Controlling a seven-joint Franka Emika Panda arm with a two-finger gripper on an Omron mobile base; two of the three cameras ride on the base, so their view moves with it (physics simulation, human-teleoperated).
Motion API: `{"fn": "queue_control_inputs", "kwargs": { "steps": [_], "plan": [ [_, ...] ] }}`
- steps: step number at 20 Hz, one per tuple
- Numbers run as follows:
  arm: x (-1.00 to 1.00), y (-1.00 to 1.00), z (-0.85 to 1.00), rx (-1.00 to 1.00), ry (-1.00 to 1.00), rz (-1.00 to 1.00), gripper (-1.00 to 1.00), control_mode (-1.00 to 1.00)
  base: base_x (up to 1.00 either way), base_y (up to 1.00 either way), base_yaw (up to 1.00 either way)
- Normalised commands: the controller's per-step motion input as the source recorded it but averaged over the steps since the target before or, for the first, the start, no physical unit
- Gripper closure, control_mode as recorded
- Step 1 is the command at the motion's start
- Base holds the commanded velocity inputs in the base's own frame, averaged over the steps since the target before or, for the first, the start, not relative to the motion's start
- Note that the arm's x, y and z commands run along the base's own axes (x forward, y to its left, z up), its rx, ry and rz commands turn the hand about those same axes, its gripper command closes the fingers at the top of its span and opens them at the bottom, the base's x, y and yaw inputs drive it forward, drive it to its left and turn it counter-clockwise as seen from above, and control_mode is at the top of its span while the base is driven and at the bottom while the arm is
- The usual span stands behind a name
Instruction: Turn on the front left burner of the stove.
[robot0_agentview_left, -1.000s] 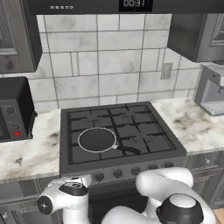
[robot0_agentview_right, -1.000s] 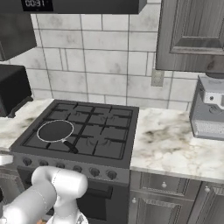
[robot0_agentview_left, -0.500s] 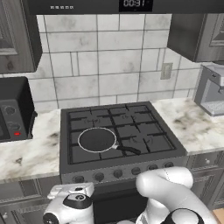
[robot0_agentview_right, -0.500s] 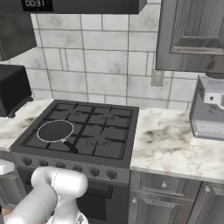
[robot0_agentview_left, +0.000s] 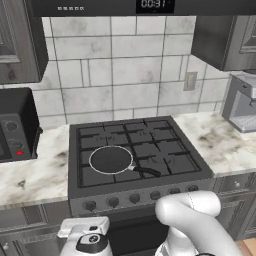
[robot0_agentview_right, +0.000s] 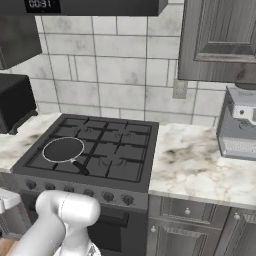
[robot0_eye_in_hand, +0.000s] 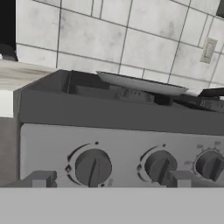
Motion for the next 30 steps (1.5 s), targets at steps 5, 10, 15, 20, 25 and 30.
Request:
{"fn": "queue_control_inputs", "kwargs": {
  "steps": [5,10,15,20,25,30],
  "plan": [
    [0.13,-0.09,-0.08,0.00,0.00,0.06,-1.00,-1.00,0.00,0.00,0.00],
    [0.28,-0.10,-0.15,0.00,0.00,0.07,-1.00,-1.00,0.00,0.00,0.00],
    [0.34,-0.04,-0.22,0.00,0.00,0.04,-1.00,-1.00,0.00,0.00,0.00],
    [0.41,0.00,-0.31,0.00,0.00,0.00,-1.00,-1.00,0.00,0.00,0.00],
    [0.30,0.01,-0.35,0.00,0.00,0.00,-1.00,-1.00,0.00,0.00,0.00],
    [0.22,0.02,-0.35,-0.01,0.00,0.00,-1.00,-1.00,0.00,0.00,0.00]
  ]
}}
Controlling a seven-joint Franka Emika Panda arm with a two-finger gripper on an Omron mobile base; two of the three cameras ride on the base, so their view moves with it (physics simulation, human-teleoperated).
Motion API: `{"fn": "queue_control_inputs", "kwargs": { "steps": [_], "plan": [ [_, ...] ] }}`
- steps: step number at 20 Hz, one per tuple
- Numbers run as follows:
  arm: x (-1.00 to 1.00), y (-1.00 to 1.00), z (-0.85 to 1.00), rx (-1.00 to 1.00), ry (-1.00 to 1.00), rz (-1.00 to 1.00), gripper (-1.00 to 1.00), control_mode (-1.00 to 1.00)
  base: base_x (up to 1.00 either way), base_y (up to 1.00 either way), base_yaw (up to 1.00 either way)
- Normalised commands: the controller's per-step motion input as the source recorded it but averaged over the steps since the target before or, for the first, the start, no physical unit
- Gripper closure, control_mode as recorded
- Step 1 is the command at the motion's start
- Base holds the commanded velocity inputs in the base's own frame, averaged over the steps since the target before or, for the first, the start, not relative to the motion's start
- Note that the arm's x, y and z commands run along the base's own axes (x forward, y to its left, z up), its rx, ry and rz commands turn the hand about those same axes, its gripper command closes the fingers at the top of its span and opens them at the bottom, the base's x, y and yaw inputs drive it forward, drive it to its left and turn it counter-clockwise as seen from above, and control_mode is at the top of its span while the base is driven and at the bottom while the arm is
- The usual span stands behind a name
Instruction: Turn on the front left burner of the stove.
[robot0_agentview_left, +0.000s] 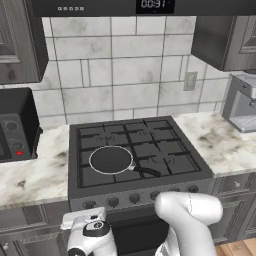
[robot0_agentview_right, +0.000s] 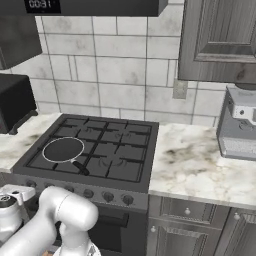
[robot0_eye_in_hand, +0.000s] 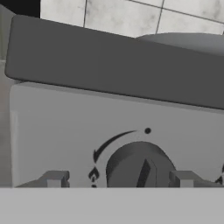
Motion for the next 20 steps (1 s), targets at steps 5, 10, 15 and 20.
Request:
{"fn": "queue_control_inputs", "kwargs": {
  "steps": [5,10,15,20],
  "plan": [
    [0.16,0.00,-0.14,0.00,0.00,0.00,1.00,-1.00,0.00,0.00,0.00],
    [0.19,0.00,-0.14,0.00,0.01,0.00,1.00,-1.00,0.00,0.00,0.00],
    [0.05,0.00,-0.06,0.00,0.00,0.00,1.00,-1.00,0.00,0.00,0.00],
    [0.00,0.00,0.00,0.00,0.00,0.01,1.00,-1.00,0.00,0.00,0.00]
  ]
}}
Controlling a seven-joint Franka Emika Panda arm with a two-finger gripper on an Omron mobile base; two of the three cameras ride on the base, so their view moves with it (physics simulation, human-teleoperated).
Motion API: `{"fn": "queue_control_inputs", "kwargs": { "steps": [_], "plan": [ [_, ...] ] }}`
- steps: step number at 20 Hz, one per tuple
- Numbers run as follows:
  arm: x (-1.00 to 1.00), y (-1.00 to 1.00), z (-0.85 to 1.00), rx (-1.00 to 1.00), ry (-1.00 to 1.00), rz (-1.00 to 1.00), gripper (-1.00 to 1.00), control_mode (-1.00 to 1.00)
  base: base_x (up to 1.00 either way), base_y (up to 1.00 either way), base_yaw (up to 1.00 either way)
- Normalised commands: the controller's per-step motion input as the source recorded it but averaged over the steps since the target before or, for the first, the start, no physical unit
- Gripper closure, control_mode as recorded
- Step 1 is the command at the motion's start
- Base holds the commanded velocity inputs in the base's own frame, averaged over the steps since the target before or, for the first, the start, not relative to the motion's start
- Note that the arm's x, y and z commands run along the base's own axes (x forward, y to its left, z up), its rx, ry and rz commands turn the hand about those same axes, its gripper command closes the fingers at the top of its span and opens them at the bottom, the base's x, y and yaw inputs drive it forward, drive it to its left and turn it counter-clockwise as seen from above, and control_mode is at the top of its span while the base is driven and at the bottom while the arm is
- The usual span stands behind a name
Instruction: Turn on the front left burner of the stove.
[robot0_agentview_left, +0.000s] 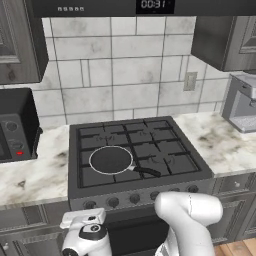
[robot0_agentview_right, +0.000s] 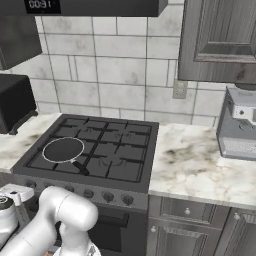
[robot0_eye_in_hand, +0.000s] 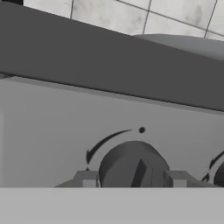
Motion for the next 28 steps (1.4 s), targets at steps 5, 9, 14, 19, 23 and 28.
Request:
{"fn": "queue_control_inputs", "kwargs": {
  "steps": [5,9,14,19,23,28],
  "plan": [
    [0.00,0.00,-0.05,-0.16,0.13,0.19,1.00,-1.00,0.00,0.00,0.00],
    [0.01,0.00,-0.27,-0.29,0.16,0.21,1.00,-1.00,0.00,0.00,0.00],
    [0.02,0.00,-0.40,-0.33,0.09,0.12,1.00,-1.00,0.00,0.00,0.00],
    [0.05,0.00,-0.36,-0.29,0.05,0.04,1.00,-1.00,0.00,0.00,0.00],
    [0.12,0.00,-0.27,-0.29,0.07,0.00,1.00,-1.00,0.00,0.00,0.00],
    [0.16,0.00,-0.25,-0.29,0.08,0.00,1.00,-1.00,0.00,0.00,0.00]
  ]
}}
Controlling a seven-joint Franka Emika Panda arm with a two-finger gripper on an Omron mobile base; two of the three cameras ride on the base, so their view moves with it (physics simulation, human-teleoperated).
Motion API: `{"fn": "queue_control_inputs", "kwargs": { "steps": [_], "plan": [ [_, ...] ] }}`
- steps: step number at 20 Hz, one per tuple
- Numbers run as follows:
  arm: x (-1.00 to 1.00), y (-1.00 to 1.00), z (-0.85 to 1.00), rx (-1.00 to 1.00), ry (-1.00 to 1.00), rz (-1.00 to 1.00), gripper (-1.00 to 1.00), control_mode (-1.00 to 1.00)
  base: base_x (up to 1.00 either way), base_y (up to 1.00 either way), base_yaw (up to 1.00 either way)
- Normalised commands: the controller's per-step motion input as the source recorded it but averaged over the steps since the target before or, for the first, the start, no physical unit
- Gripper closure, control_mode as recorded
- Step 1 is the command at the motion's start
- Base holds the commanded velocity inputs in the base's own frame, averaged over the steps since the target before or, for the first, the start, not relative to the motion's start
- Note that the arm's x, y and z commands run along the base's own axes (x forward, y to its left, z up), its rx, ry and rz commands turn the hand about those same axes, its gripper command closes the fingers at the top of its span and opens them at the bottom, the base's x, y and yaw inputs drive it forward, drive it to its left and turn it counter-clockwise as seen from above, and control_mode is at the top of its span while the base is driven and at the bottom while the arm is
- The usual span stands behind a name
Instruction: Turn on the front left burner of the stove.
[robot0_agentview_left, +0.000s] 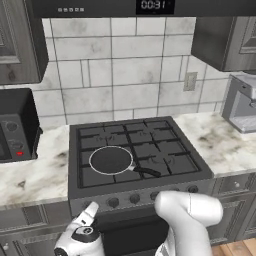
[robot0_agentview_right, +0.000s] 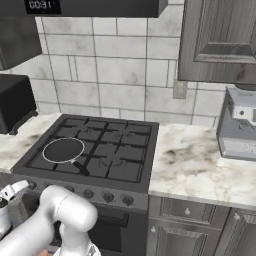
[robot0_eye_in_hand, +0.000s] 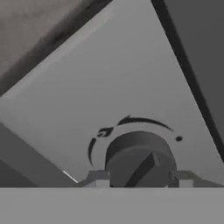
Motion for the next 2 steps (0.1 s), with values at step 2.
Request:
{"fn": "queue_control_inputs", "kwargs": {
  "steps": [2],
  "plan": [
    [0.19,0.00,-0.27,-0.26,0.03,0.00,1.00,-1.00,0.00,0.00,0.00]
  ]
}}
